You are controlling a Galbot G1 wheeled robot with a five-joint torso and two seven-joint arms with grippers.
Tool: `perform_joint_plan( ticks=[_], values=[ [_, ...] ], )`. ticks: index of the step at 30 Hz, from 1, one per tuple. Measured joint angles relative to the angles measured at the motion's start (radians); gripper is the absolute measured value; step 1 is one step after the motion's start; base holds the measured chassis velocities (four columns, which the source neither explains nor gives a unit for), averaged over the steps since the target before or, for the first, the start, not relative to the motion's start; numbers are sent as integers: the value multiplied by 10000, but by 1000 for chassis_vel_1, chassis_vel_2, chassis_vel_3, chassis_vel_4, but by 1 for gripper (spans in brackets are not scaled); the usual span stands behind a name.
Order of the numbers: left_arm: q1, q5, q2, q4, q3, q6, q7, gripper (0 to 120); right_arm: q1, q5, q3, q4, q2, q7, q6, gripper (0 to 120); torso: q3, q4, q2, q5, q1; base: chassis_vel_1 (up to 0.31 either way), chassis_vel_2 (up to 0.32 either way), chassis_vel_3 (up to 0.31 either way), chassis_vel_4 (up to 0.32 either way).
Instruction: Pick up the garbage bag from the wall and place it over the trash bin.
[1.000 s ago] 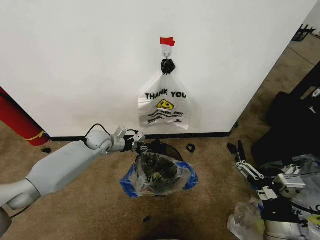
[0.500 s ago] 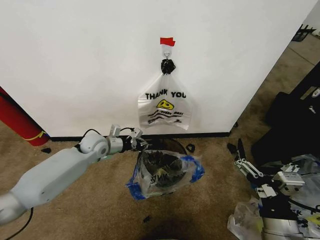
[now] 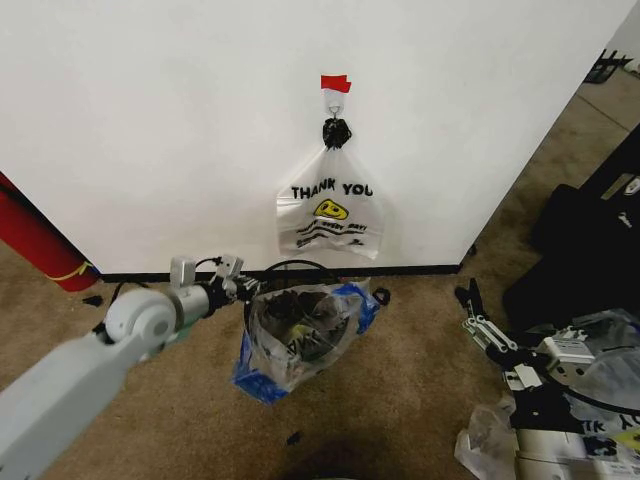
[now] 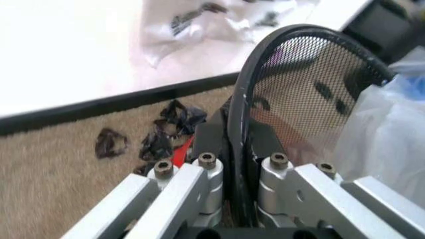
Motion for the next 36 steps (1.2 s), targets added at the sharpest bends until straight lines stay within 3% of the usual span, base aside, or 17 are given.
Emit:
perform_joint_plan(
  ticks=[7,14,24,30,36],
  values=[
    [461,-1328,-820,-832,105,-807,-3520,3,29,-9,-71,-118,-94,155,-4,100,0,0,0,-4,0,0,0,0,0],
    [1141,-1307,-1608,-1308,196,-1725,-6027,3,79,-13,-239,-270,-148,165,-111,100,1,2,0,-3,0,0,0,0,0],
    [2208,141,-2688,-1197,303,-3306,-6671,3,54,-25,-438,-462,-189,161,-271,100,1,1,0,-6,0,0,0,0,0],
    [2165,246,-3187,-1147,296,-3273,-7350,3,-115,-46,-436,-460,-242,155,-282,100,1,1,0,-4,0,0,0,0,0],
    [2411,378,-3376,-653,316,-3901,-7095,3,-176,-49,-436,-465,-263,165,-276,100,1,3,0,-5,0,0,0,0,0]
  ],
)
